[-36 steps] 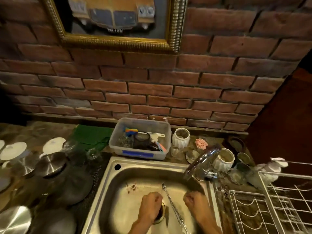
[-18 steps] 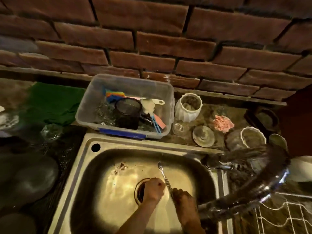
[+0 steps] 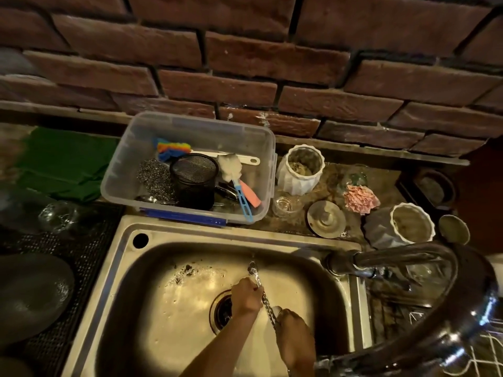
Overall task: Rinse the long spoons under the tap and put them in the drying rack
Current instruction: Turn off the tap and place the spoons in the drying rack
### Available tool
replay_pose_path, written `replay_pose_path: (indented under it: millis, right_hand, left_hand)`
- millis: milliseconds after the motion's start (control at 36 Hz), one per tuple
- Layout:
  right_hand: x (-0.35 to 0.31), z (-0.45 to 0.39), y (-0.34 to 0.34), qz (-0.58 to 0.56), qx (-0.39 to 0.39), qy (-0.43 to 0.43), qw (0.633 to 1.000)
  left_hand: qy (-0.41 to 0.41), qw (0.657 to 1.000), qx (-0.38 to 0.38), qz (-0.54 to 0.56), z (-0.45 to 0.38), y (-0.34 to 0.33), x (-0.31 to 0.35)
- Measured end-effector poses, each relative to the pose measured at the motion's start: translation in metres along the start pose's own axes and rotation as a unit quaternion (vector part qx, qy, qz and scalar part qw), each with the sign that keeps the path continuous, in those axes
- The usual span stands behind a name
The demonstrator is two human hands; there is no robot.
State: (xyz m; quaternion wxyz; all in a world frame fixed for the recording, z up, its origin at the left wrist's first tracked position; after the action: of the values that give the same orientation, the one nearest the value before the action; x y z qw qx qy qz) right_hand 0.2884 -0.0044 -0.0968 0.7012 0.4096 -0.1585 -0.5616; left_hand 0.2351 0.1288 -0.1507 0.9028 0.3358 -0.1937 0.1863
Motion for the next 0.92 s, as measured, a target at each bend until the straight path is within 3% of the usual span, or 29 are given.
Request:
replay_pose_path:
  millis: [194,389,528,722,917]
  right_hand:
    - [0.006,0.002,-0.013,0.003,-0.008,-0.016,1.000]
    - [0.010,0.012,-0.016,-0.080,-0.010,-0.034,0.996]
    - [0.001,0.032,0.000,-0.037,-0.007,-0.018,0.999]
    - [-0.024,0.064,0.030,-0.031,-0.005,0.008,0.999]
    - [-0.037,0.095,0.052,-0.125,-0.019,0.014,0.992]
  left_hand:
    - [0.034,0.999,-0.012,0.014,0.010,0.001,-0.006]
    - [0.046,0.996,-0.021,0.068,0.020,0.006,-0.008]
    - [0.088,0.987,-0.001,0.133,0.039,0.025,-0.002]
    - [0.055,0.981,0.012,0.186,0.067,0.060,0.006]
    - [0.026,0.975,-0.007,0.223,0.093,0.097,0.016]
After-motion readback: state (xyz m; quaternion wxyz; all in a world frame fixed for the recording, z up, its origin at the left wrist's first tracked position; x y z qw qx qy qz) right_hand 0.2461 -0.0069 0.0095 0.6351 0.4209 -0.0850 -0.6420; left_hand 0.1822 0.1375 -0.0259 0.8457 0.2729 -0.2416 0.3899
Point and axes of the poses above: each hand's wrist, its own z-axis away from the middle knuckle, its own y-axis out of the back of the hand, x = y × z, the point moved 7 cm from there along -z, towards the middle knuckle, and after that the axes turned 8 degrees about x, right-handed, at the moved point
